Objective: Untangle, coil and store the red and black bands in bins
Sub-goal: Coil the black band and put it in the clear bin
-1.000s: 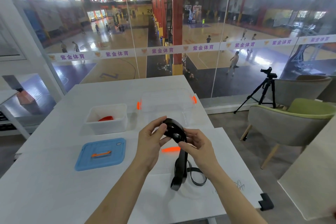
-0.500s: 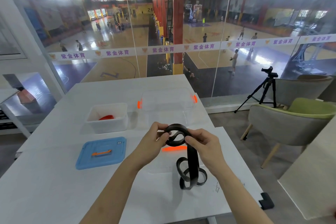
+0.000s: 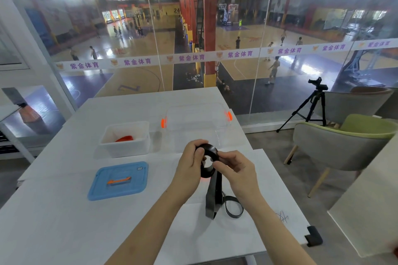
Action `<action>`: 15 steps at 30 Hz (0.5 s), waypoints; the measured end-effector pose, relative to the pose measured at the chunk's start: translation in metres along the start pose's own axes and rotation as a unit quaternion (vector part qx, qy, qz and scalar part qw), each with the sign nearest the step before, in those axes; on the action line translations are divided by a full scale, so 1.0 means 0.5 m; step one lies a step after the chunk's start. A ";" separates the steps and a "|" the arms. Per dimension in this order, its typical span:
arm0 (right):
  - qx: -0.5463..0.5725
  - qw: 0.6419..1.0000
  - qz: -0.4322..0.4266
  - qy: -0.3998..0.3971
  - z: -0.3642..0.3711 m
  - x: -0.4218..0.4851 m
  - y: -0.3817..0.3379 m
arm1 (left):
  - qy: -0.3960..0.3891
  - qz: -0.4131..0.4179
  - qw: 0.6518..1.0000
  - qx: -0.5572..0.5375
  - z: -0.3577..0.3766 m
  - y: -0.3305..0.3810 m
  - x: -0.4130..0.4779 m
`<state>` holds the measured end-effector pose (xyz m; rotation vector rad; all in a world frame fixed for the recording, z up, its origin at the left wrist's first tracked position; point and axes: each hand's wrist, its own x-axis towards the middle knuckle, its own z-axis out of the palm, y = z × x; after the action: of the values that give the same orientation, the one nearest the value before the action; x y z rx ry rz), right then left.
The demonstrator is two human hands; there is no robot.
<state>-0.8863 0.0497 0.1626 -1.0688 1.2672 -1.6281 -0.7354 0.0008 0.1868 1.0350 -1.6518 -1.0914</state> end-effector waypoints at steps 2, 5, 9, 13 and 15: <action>0.014 1.000 0.001 -0.010 0.007 -0.008 0.002 | 0.026 0.001 0.999 -0.023 0.003 0.010 -0.001; 0.031 1.000 0.001 -0.003 0.023 -0.015 0.004 | 0.051 -0.006 0.997 -0.053 0.007 0.025 -0.004; 0.017 0.999 -0.009 0.030 0.028 -0.013 -0.008 | 0.026 -0.004 0.999 -0.037 -0.003 0.024 -0.006; -0.016 0.999 -0.032 0.026 0.016 -0.005 -0.038 | -0.031 0.017 0.999 0.023 -0.038 0.019 0.000; -0.044 0.998 -0.045 0.017 0.014 0.001 -0.049 | -0.059 0.031 0.996 0.052 -0.049 0.024 0.003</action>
<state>-0.8820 0.0517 0.1875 -1.1712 1.3399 -1.6784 -0.7144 -0.0030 0.2041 0.9953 -1.8389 -1.0522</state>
